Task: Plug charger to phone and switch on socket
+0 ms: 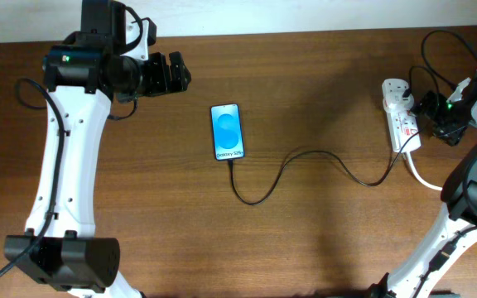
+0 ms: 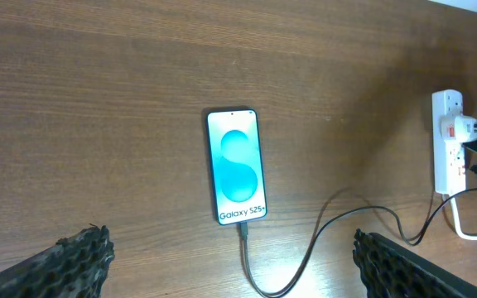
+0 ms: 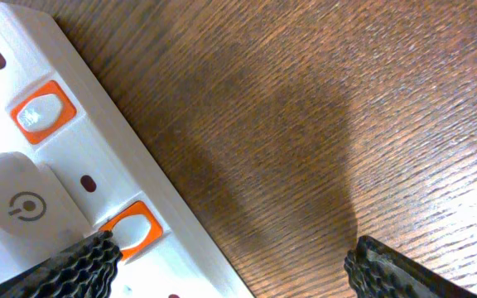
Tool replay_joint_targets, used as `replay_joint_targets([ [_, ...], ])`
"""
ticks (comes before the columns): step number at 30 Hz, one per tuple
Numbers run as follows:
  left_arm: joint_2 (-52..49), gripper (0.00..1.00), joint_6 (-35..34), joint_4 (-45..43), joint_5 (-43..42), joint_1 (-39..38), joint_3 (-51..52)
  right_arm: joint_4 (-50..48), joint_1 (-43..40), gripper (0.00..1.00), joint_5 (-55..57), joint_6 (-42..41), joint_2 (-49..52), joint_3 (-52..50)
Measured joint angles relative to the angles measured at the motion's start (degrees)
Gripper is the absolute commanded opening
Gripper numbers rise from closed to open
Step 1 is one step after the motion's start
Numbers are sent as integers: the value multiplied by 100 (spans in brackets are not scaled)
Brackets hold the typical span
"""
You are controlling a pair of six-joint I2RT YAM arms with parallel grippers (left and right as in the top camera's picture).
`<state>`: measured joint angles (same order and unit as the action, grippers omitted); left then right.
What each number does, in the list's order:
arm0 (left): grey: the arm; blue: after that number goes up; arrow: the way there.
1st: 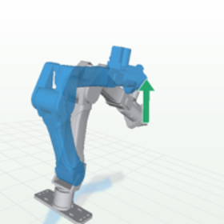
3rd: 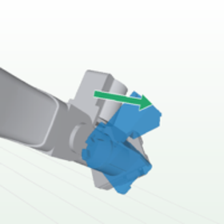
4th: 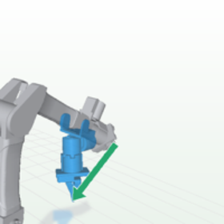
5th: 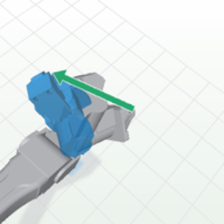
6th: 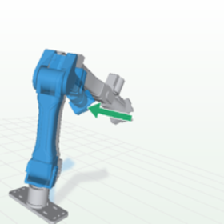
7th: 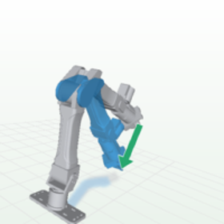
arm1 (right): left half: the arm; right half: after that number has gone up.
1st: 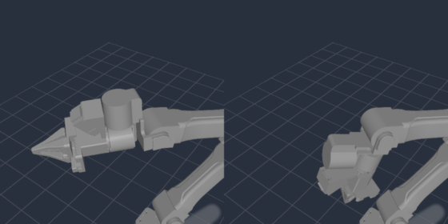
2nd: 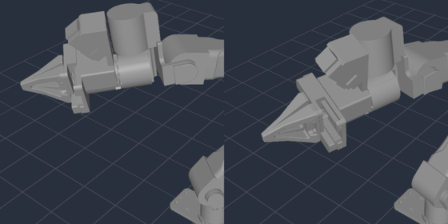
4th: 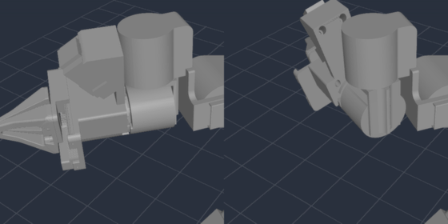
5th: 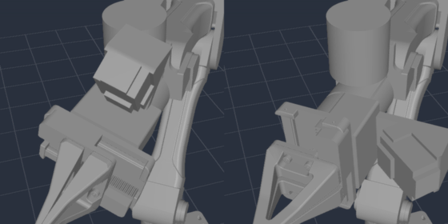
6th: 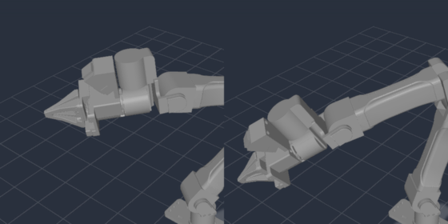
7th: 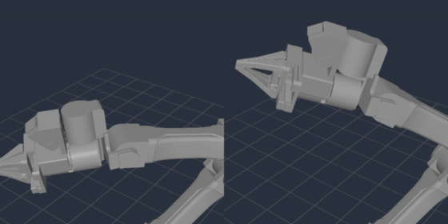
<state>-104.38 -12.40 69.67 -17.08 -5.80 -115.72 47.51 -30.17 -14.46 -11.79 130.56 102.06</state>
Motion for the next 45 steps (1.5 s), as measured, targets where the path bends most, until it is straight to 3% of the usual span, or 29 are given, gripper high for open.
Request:
replay_joint_targets([
  [21,0,99,0,0,0,0,0,-155,72,93,498,-348,0,4],
  [45,0,99,0,0,0,0,0,-85,179,93,564,-20,-2,81],
])
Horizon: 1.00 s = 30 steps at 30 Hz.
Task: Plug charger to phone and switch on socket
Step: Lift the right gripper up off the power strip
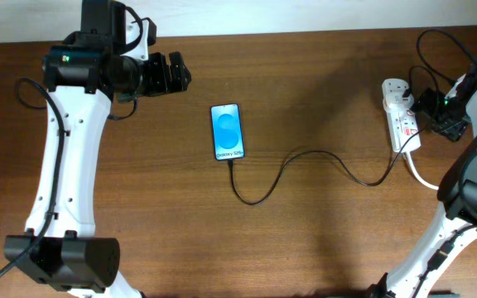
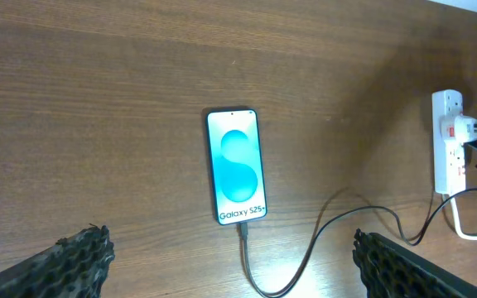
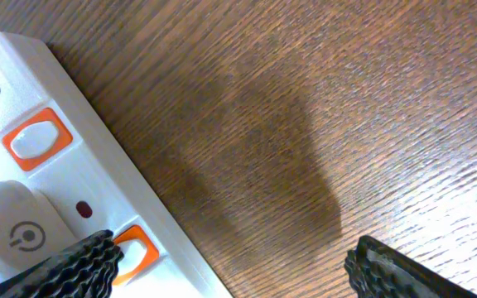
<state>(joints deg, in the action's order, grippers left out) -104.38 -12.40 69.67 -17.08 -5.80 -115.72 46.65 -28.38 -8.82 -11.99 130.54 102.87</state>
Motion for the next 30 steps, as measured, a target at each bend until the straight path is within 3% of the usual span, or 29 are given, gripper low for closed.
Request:
replay_joint_targets([
  [15,0,99,0,0,0,0,0,227,20,93,-2,92,-22,15],
  [19,0,99,0,0,0,0,0,297,15,99,55,24,-20,63],
  [30,0,99,0,0,0,0,0,1510,-616,99,131,-142,-63,1331],
])
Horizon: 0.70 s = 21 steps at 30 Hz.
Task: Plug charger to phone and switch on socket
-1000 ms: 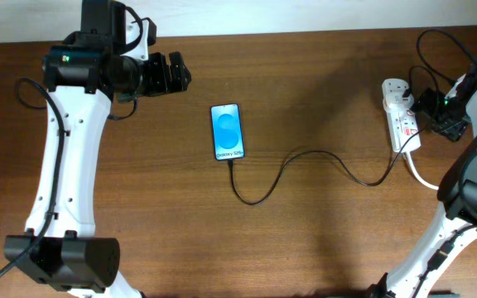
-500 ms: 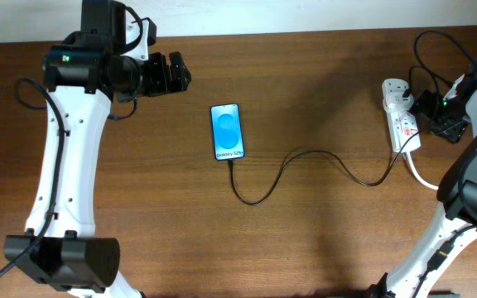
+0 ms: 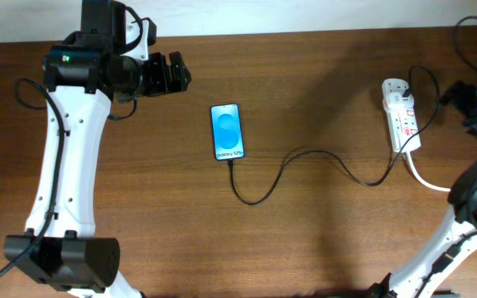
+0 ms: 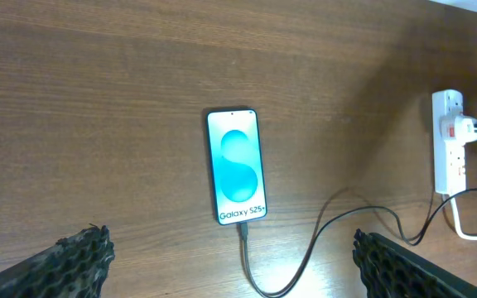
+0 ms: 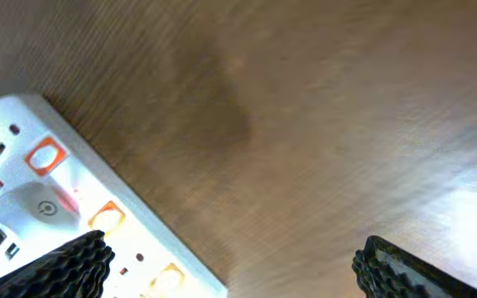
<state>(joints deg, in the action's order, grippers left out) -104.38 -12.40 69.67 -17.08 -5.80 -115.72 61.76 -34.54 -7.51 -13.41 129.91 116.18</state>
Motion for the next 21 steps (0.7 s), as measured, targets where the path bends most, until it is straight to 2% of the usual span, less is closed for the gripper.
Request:
replay_joint_targets([
  [6,0,99,-2,0,0,0,0,407,-120,99,22,-11,-326,321],
  [12,0,99,0,-2,0,0,0,881,-109,99,20,46,-1073,706],
  [17,0,99,0,0,0,0,0,1182,2,98,-74,472,-2083,809],
  [21,0,99,0,0,0,0,0,1449,411,98,-358,881,-2942,861],
])
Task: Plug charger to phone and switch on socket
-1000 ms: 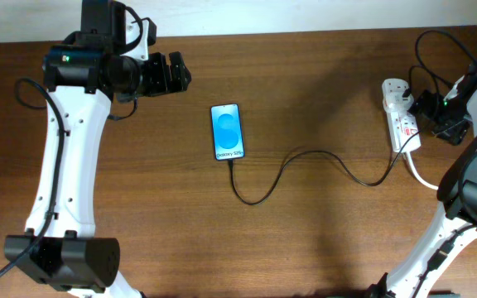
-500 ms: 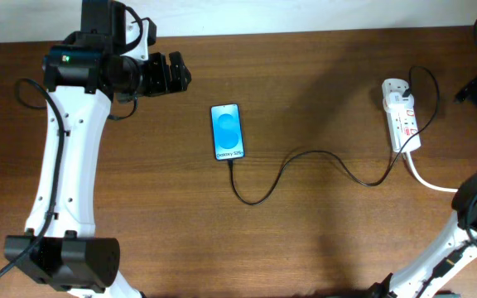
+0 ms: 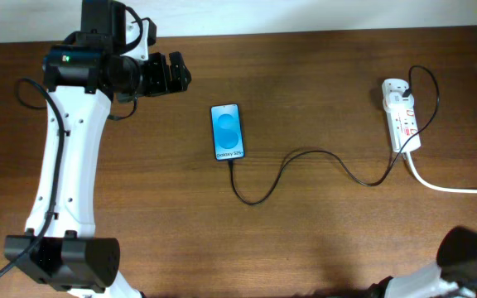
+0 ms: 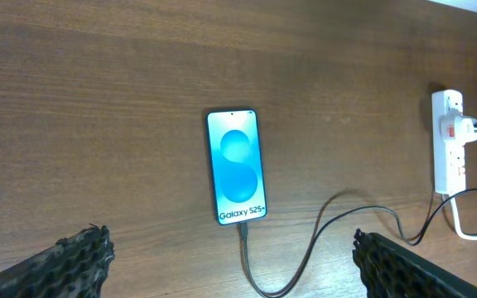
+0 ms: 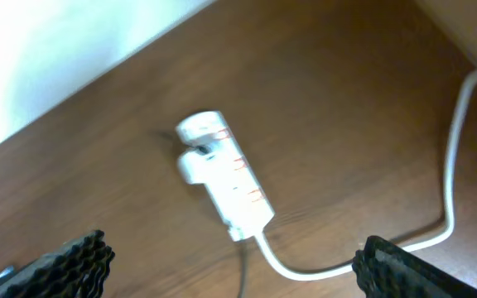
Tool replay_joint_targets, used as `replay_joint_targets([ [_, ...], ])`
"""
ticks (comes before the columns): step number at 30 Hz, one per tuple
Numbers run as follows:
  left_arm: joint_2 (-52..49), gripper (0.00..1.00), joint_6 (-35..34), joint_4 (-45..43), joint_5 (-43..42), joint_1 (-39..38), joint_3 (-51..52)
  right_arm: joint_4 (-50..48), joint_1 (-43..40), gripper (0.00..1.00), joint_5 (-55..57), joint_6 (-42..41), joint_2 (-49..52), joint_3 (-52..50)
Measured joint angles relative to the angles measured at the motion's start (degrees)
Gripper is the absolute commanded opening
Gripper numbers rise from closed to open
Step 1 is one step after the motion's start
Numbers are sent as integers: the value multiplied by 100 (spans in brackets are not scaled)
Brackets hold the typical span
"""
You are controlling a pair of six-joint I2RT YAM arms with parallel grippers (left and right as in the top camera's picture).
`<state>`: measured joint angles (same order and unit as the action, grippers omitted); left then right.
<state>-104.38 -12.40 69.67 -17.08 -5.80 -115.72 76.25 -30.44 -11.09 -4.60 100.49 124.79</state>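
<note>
The phone point(image 3: 228, 131) lies face up mid-table with its blue screen lit point(image 4: 237, 166). A dark charger cable point(image 3: 305, 157) runs from its lower end in a loop to the white power strip point(image 3: 402, 124) at the right. The strip's plug point(image 4: 462, 128) is seated, and a red spot shows beside it. My left gripper point(image 3: 175, 73) hangs open at the back left, well away from the phone, nothing between its fingers point(image 4: 81, 257). My right gripper is at the far right edge, open and empty, high above the strip point(image 5: 222, 178).
The strip's thick white lead point(image 3: 445, 185) runs off the table's right side. A pale wall point(image 5: 73, 50) lies beyond the table's far edge. Bare wooden tabletop point(image 3: 321, 232) surrounds the phone and cable.
My right gripper has moved up and away to the far right edge. Its wrist view now takes in the whole strip, small, from high up. The left arm, phone and cable have not moved.
My right gripper stood open right at the strip, one fingertip by an orange switch. At 1.7 s ago it was still close over the switches. By 0.7 s ago it was off to the strip's right, and now it is high at the table's edge. The phone stayed lit throughout.
</note>
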Motion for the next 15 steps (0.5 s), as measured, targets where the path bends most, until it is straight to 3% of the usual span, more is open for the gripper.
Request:
replay_joint_targets([
  [7,0,99,0,2,0,0,0,782,870,98,-173,284,-763,26],
  [12,0,99,0,0,0,0,0,1952,1641,98,-210,485,-1097,26],
  [15,0,99,0,-2,0,0,0,2072,1902,98,-210,479,-1182,26],
])
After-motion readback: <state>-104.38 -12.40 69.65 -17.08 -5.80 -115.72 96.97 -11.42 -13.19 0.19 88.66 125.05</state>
